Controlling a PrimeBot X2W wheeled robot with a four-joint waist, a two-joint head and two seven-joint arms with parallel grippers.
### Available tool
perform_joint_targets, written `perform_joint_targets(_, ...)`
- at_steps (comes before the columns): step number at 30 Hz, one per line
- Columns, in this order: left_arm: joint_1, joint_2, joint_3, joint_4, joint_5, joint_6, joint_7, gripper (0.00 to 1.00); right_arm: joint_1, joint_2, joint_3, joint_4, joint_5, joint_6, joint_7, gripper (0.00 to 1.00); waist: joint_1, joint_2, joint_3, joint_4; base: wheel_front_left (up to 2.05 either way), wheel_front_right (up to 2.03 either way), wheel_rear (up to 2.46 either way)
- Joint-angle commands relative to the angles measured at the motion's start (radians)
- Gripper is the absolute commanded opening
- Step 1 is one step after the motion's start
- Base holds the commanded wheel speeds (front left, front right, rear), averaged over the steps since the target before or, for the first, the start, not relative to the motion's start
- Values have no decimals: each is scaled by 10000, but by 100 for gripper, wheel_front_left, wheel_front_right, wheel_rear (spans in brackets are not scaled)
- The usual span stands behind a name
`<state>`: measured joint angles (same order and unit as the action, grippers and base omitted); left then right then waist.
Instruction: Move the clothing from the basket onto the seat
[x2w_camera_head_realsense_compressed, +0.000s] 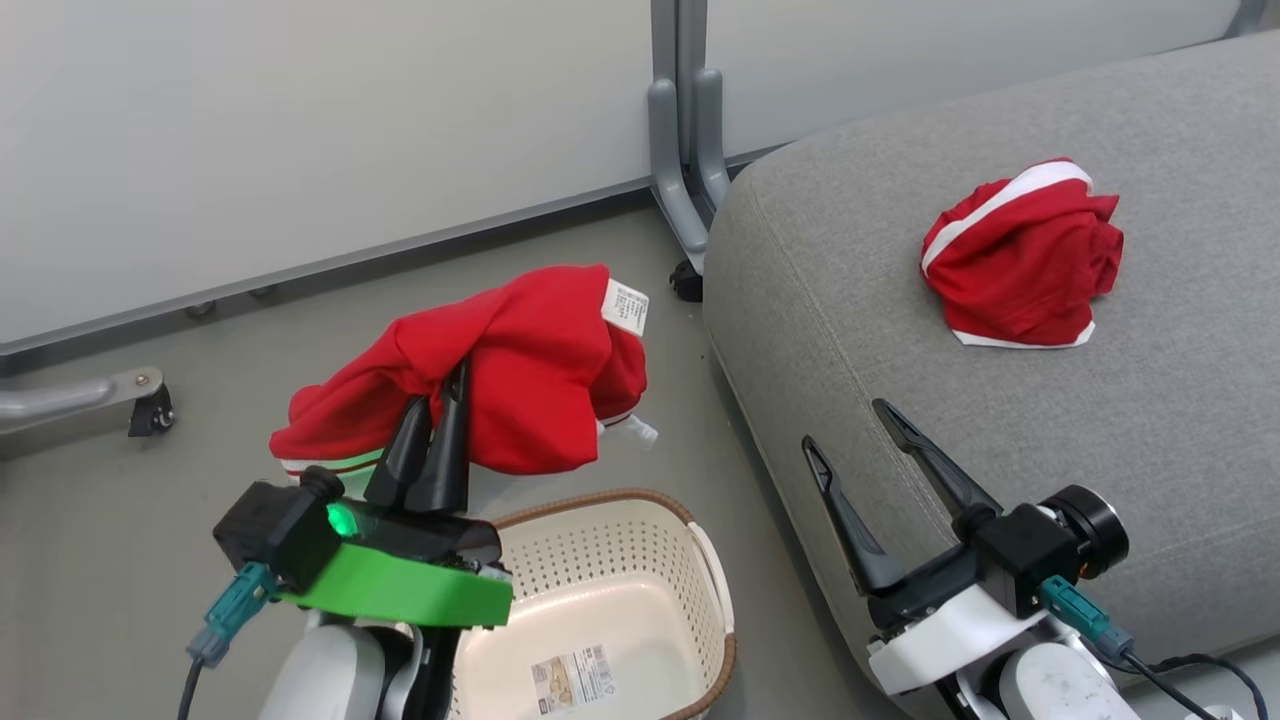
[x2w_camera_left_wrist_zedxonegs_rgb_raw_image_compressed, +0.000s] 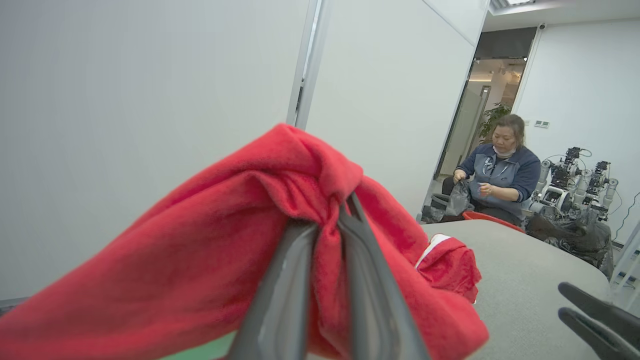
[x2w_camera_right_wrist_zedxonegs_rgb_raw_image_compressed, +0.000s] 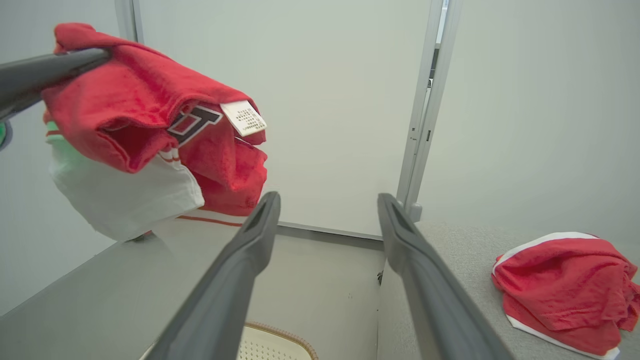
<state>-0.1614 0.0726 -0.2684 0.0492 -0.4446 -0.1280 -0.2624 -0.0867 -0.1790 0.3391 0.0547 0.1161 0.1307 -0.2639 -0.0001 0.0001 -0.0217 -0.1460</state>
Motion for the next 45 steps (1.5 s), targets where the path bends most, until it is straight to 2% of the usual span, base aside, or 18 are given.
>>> perform_joint_targets(1, 209, -37, -28, -250, -92, -35, -32, 0, 143, -10, 1, -20, -59, -2, -9, 100, 1, -1, -91, 75, 0, 0, 0)
perform_joint_targets(4, 254, 21, -401, -860, -272, -33, -33, 0, 168, -46, -17, -25, -74, -2, -9, 100, 1, -1, -58, 110, 0, 0, 0)
perform_joint_targets(13, -298, 990, -1913, -2111, -644, -33, -35, 0, 20, -51, -67, -34, -69, -1, -8, 100, 1, -1, 117, 109, 0, 0, 0)
perform_joint_targets(21, -533, 1214, -2726, -2637, -1089, -34, -33, 0, 2, -23, -128, -31, -54, -2, -7, 100, 1, -1, 223, 42, 0, 0, 0)
perform_joint_targets(37, -580, 1149, -2694, -2547, -1119, -35, -33, 0, -65, -135, -33, -55, 142, -1, -8, 100, 1, -1, 235, 41, 0, 0, 0)
perform_joint_targets(45, -580, 1171, -2849, -2411, -952, -35, -34, 0, -236, -1215, 1192, -728, 888, -4, -8, 100, 1, -1, 253, 51, 0, 0, 0)
